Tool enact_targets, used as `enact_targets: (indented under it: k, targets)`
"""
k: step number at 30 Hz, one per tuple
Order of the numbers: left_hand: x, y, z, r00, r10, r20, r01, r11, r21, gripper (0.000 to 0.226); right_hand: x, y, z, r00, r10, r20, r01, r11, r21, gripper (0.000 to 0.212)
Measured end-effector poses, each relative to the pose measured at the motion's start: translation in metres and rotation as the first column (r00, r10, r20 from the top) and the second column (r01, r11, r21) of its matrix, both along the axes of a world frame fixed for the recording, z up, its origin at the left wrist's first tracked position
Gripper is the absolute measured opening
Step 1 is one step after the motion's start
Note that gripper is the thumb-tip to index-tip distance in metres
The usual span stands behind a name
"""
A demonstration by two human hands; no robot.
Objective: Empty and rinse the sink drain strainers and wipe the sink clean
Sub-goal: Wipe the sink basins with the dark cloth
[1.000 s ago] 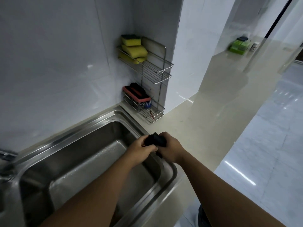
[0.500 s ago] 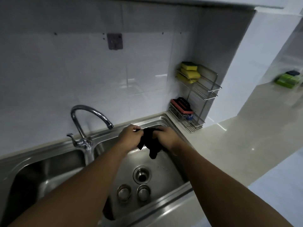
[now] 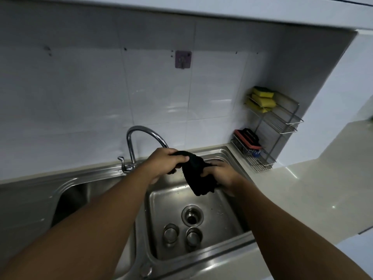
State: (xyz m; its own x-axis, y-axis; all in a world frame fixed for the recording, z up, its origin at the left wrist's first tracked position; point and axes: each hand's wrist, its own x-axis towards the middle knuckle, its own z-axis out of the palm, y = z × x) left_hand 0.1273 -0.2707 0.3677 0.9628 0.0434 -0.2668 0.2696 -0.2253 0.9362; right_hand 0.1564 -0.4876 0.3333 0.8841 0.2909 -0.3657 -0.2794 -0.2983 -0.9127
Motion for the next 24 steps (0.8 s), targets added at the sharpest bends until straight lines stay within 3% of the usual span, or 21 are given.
enact_targets:
  k: [3, 5, 8, 10, 16, 20, 24]
  targets:
    - [0.000, -0.007, 0.000, 0.999, -0.029, 0.024, 0.032, 0.993, -0.118, 0.015, 0.000, -0.005, -0.006, 0.997, 0.065, -0.052, -0.067, 0.998, -0.022, 0.048]
    - [0.002, -0.013, -0.002, 0.999, -0.022, 0.026, 0.026, 0.985, -0.171, 0.014, 0.000, -0.008, -0.009, 0.992, 0.103, -0.072, -0.102, 0.995, 0.009, 0.046]
    - [0.008, -0.019, -0.007, 0.997, 0.026, 0.077, -0.025, 1.000, -0.019, 0.016, -0.001, -0.006, -0.013, 0.990, 0.130, -0.059, -0.125, 0.989, 0.079, 0.030]
    - [0.012, -0.023, -0.010, 0.994, 0.030, 0.104, -0.041, 0.994, 0.104, 0.020, -0.001, -0.002, -0.013, 0.986, 0.162, -0.046, -0.155, 0.978, 0.141, 0.039]
    - [0.021, -0.032, -0.018, 0.991, 0.064, 0.115, -0.079, 0.988, 0.133, 0.022, 0.006, 0.007, -0.018, 0.981, 0.194, 0.027, -0.195, 0.975, 0.103, 0.034]
    - [0.022, -0.034, -0.019, 0.987, 0.050, 0.151, -0.092, 0.955, 0.281, 0.041, 0.013, 0.001, -0.030, 0.983, 0.175, 0.055, -0.180, 0.977, 0.111, 0.027]
    - [0.022, -0.040, -0.023, 0.987, 0.030, 0.158, -0.079, 0.946, 0.315, 0.041, 0.018, -0.006, -0.041, 0.991, 0.133, 0.014, -0.134, 0.984, 0.117, 0.044]
